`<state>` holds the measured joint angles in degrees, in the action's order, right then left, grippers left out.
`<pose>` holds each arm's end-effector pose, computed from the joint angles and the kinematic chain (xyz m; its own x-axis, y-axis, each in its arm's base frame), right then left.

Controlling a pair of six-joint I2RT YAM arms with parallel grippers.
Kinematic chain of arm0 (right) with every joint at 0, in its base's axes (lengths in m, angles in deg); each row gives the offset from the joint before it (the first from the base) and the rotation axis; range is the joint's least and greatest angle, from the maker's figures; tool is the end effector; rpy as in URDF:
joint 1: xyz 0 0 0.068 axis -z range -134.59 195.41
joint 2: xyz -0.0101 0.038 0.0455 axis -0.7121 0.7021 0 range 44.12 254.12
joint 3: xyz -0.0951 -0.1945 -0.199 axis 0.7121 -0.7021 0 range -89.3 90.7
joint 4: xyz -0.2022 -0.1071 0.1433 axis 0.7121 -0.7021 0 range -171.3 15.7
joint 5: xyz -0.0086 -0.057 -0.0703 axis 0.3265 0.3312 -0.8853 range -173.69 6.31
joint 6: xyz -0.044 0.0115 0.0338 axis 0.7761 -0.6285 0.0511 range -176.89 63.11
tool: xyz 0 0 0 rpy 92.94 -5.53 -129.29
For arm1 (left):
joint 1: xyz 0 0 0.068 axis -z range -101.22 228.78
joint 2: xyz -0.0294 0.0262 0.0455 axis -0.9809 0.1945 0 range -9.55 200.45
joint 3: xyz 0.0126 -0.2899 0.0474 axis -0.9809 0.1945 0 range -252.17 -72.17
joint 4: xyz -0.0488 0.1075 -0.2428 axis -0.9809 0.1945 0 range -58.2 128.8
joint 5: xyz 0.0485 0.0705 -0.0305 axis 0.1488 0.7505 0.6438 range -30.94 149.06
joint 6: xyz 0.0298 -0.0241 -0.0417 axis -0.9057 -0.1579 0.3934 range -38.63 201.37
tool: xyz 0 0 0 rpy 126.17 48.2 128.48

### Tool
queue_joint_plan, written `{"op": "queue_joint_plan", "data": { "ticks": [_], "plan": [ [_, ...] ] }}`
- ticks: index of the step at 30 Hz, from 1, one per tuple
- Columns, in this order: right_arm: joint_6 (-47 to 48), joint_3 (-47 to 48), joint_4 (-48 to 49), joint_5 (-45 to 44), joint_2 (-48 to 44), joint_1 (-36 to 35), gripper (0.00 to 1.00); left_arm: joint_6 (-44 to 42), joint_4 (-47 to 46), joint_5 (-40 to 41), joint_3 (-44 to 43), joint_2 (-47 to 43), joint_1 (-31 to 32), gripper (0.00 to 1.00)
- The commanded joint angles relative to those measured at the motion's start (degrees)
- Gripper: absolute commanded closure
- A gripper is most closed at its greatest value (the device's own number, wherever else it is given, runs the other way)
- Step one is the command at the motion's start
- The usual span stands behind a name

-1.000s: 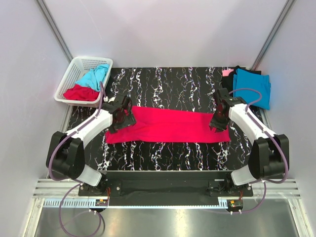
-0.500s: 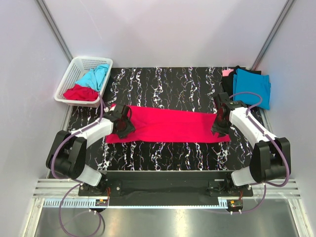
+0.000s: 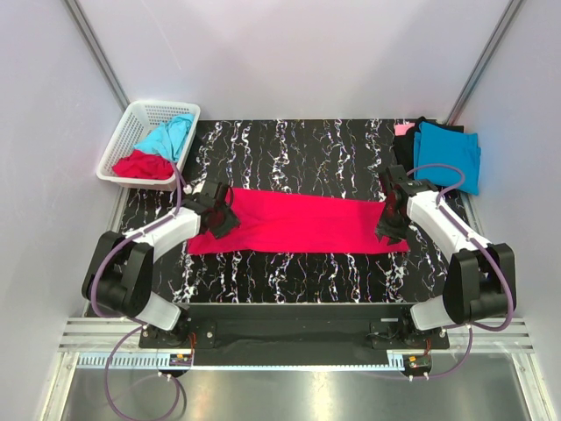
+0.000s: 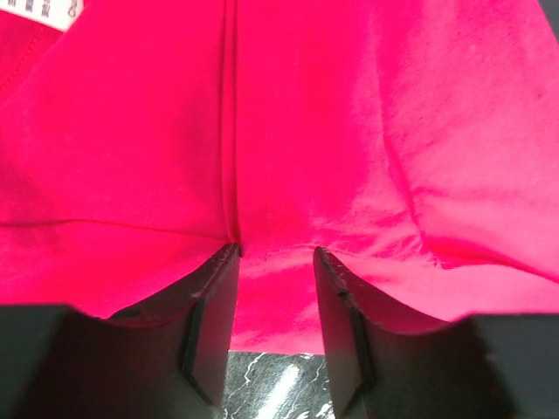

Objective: Fold and stack the t-shirts
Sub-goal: Fold the tshirt

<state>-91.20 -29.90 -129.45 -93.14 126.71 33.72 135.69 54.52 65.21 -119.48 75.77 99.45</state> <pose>0.2591 0.0468 0.2414 -0.8865 0.3844 -0.2576 0.4024 0.9153 -0.0189 0.2721 -0.0979 0.1904 -0.7212 -0.5911 -0.3611 -0.4870 0.8034 -0.3426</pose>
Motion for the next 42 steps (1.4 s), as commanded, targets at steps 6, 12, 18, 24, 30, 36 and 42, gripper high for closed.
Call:
{"op": "queue_joint_plan", "data": {
  "ticks": [6, 12, 18, 24, 30, 36, 42],
  "plan": [
    [0.7, 0.2, 0.9, -1.9, 1.3, 0.0, 0.66, -0.4, -1.8, 1.6, -3.7, 2.7, -0.3, 0.65],
    [0.6, 0.6, 1.0, -2.0, 1.6, 0.0, 0.66, -0.7, -1.5, 1.7, -3.9, 3.1, -0.3, 0.73],
    [0.6, 0.2, 1.3, -2.0, 2.7, 0.0, 0.67, -0.9, 0.7, 2.8, -4.8, 3.0, -0.3, 1.0],
    [0.4, -0.6, 2.0, -2.0, 2.8, 0.0, 0.67, -2.0, 2.4, 3.3, -6.2, -1.3, -0.3, 1.0],
    [0.2, -0.2, 2.3, -1.3, 3.5, 0.0, 0.67, -5.8, 2.7, 0.6, -12.4, -1.4, -0.3, 1.0],
    [0.3, 0.8, 2.5, -1.1, 4.0, 0.0, 0.67, -10.5, 2.1, -4.0, -23.3, 9.0, -0.3, 1.0],
    [1.3, 1.4, 2.6, -1.8, 5.6, 0.0, 0.67, -12.8, 1.7, -5.8, -35.5, 22.5, -0.5, 0.85]
  ]
}}
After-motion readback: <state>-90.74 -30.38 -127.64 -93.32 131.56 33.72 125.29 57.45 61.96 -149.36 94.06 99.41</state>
